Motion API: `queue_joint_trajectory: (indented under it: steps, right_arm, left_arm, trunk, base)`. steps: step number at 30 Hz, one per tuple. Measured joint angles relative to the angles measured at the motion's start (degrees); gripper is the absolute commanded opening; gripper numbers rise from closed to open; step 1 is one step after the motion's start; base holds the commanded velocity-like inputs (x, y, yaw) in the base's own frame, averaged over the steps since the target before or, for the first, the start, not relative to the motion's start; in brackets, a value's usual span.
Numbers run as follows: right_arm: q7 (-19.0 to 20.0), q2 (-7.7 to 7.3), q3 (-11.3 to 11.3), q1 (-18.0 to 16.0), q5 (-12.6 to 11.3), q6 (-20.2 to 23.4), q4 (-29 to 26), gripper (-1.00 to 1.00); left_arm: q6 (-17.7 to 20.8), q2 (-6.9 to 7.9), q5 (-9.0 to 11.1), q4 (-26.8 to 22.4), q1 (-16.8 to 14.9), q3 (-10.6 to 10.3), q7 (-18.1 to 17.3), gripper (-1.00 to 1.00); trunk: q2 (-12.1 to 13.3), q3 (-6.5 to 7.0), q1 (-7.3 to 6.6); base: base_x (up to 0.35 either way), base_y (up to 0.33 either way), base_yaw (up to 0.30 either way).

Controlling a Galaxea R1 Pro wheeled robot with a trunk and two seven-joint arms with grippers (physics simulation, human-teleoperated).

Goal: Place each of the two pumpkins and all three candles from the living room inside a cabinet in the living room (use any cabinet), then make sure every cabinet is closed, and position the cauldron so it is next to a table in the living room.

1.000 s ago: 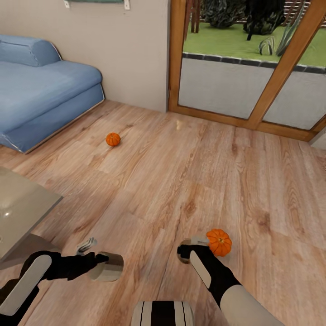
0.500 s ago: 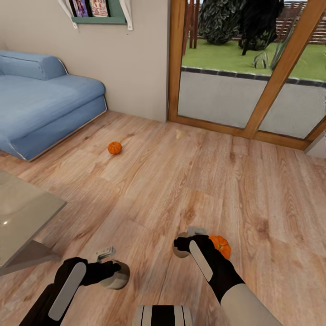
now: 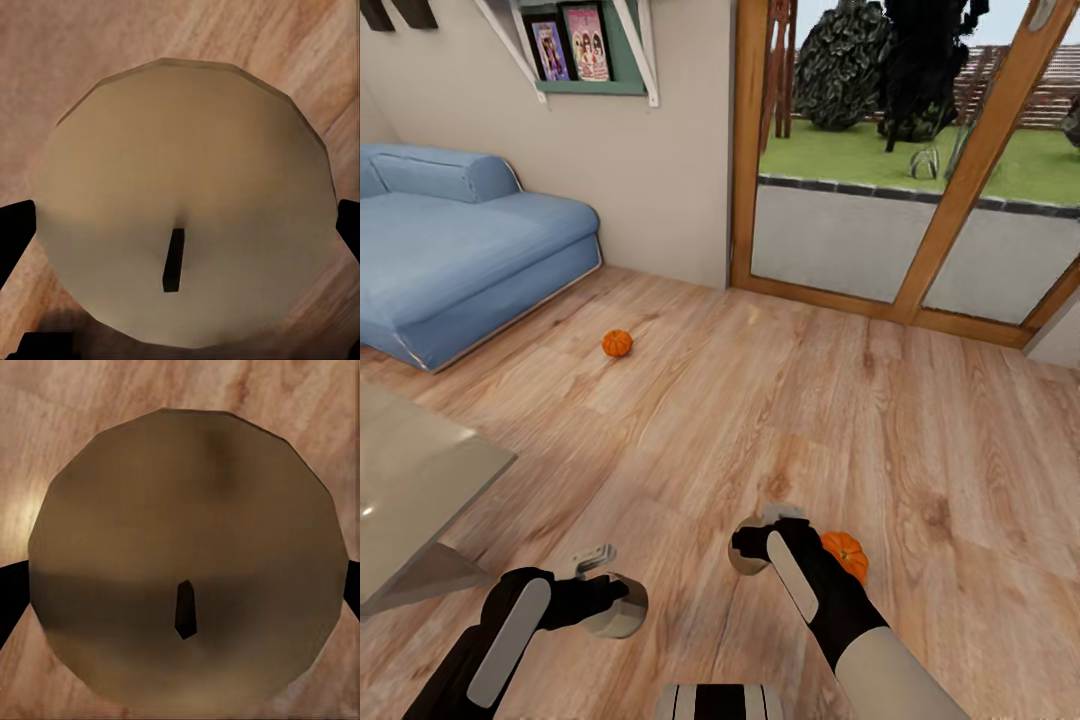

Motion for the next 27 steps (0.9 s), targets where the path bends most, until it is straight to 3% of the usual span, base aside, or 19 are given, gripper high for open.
queue_joint_trajectory:
  steps: [8, 24, 27]
  right_arm:
    - [-0.1, 0.0, -0.1, 0.0, -0.1, 0.2, -0.4, -1.0]
    - [0.0, 0.0, 0.0, 0.0, -0.1, 0.1, -0.3, -1.0]
    - [0.1, 0.0, 0.1, 0.0, -0.1, 0.0, -0.4, -1.0]
  left_arm:
    - [-0.1, -0.16, 0.0, 0.0, 0.0, -0.1, 0.1, -1.0]
    - [-0.2, -0.47, 0.0, 0.0, 0.0, -0.2, 0.1, -1.0]
    - [-0.2, -0.47, 0.0, 0.0, 0.0, -0.2, 0.1, -1.0]
  trunk:
    - [0.1, 1.77, -0.2]
    - [0.3, 5.32, -0.64]
    - [1.5, 5.86, -1.29]
  base:
    - [-0.3, 0.0, 0.0]
    - [-0.014, 0.0, 0.0]
    - [0.0, 0.0, 0.0]
